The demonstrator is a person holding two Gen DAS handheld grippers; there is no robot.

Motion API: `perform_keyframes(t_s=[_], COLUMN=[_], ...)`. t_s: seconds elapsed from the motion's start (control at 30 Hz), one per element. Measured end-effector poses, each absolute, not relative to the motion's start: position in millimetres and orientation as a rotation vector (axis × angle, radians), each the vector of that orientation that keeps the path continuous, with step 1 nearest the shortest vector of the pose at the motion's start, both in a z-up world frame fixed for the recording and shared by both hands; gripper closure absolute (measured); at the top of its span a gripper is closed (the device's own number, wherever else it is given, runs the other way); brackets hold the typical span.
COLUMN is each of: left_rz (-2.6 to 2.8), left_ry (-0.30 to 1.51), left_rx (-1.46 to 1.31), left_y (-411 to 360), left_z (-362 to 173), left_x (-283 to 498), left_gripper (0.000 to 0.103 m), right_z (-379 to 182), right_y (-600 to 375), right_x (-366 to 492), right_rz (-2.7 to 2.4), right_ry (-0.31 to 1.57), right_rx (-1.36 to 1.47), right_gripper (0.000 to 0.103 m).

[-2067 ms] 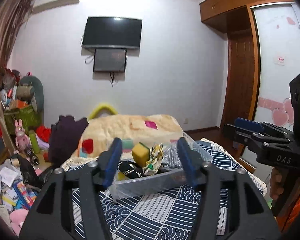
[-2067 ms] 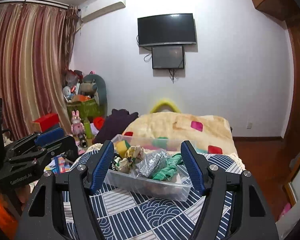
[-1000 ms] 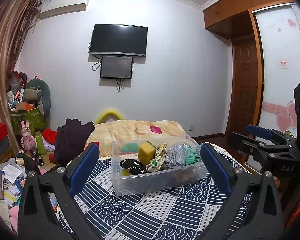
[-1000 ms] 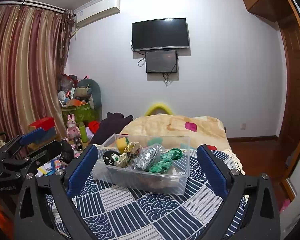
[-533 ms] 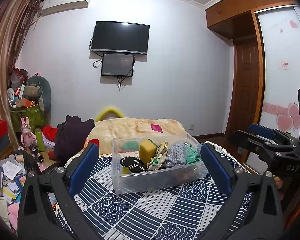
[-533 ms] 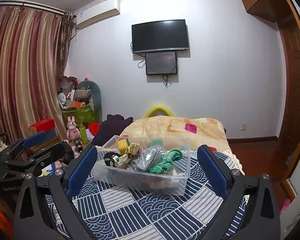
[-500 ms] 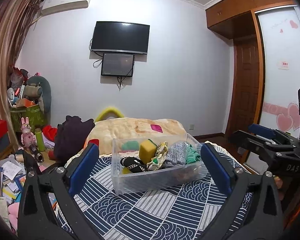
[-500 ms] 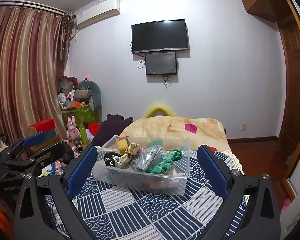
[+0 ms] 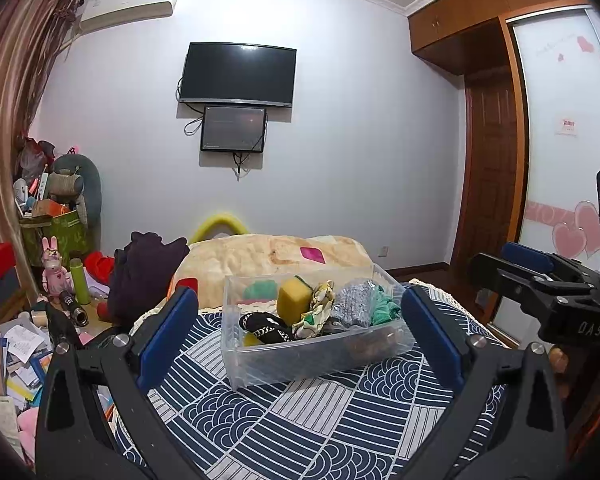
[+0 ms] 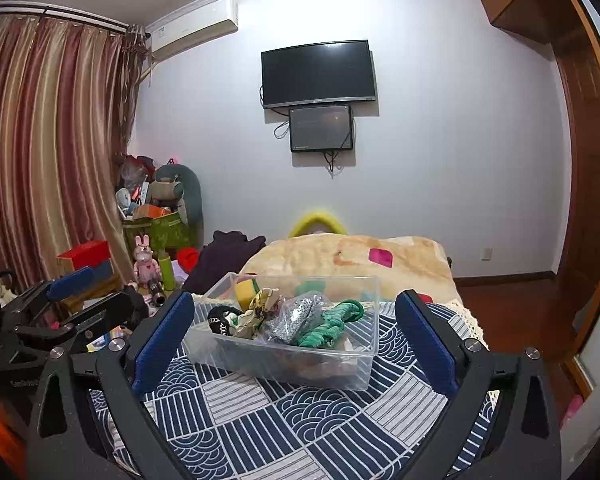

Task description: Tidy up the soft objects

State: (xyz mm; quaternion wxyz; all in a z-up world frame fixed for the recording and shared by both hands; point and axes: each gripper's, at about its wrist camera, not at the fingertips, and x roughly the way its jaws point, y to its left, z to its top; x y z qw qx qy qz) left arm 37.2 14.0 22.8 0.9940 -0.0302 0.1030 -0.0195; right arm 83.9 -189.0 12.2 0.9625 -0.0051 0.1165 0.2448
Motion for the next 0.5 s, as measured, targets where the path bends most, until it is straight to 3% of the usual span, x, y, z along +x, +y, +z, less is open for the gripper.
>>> perform_keyframes(t_s=[0.5], left_rz=[-0.088], left_ry=[0.249], left_rx=[-0.079], left_y=[15.4], left_z=[21.4], left_x=[43.8], left_gripper=[0.000], right_z=[12.3], right_y=[-189.5], right_x=[83.0], right_rz=[0.502], right_ry=[0.238], right_rx=[-0.010], right_gripper=[0.002])
